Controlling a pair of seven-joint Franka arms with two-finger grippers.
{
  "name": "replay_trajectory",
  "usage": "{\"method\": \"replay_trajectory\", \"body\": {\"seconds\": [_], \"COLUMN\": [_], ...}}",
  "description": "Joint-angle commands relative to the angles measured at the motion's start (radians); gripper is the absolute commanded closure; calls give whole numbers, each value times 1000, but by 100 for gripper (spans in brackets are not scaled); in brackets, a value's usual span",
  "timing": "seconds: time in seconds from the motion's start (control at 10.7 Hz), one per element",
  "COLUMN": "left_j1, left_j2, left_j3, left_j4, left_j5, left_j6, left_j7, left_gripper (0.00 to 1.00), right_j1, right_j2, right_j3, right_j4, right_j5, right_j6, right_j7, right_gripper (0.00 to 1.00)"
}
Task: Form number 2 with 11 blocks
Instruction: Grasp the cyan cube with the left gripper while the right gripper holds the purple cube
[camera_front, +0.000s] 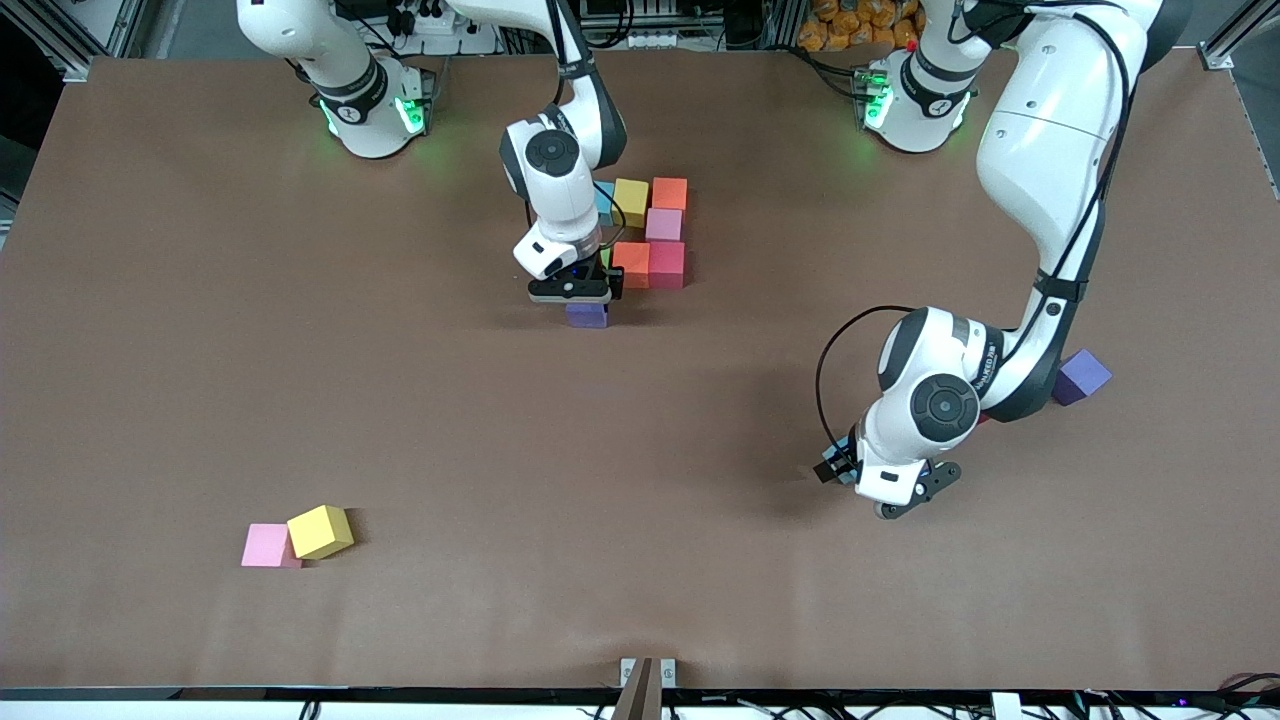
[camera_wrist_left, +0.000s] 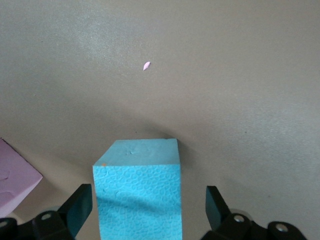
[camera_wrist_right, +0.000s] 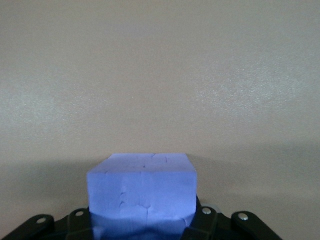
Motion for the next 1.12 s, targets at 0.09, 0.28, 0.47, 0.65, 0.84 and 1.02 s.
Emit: {"method": "replay_trajectory", "body": {"seconds": [0.09, 0.28, 0.47, 0.65, 0.84, 1.02], "left_j1": [16, 19, 25, 27, 24, -4], "left_j2": [0, -6, -12, -27, -52, -93], "left_j3": [-18, -40, -55, -92, -110, -114], "left_j4": [-16, -16, -11, 2, 2, 4], "left_j5": [97, 153, 154, 156, 156, 151], "left_j6": [15, 11, -9, -43, -43, -55], "left_j7": [-13, 24, 75, 79, 119, 202], "left_gripper": [39, 91, 94, 94, 94, 94], "right_j1": [24, 24, 27, 27, 19, 14], "right_j2": [8, 8, 8, 9, 9, 8], "right_j3": [13, 19, 22, 22, 22, 22], "right_j4": [-17, -27, -29, -29, -29, -27], "right_j5": [40, 40, 40, 40, 40, 40], "right_j6": [1, 1, 0, 0, -4, -4], "right_j7": [10, 4, -2, -2, -5, -5], "right_gripper": [90, 91, 91, 87, 8, 0]}}
